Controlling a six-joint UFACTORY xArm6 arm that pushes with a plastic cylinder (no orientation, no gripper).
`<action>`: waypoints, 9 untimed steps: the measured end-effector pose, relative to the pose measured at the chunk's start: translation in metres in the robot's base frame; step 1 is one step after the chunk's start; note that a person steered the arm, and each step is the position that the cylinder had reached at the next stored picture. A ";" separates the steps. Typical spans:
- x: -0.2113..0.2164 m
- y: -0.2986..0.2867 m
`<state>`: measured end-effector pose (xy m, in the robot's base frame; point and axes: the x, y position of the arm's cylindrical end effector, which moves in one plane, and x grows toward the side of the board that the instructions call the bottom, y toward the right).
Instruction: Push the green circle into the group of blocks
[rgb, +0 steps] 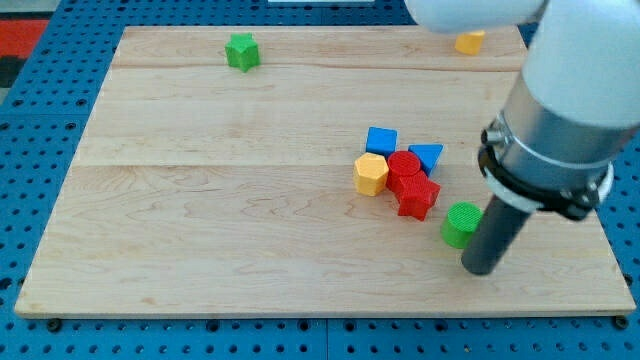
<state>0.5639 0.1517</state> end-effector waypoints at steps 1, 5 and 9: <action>-0.021 -0.005; -0.040 0.024; -0.080 -0.007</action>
<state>0.4836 0.1446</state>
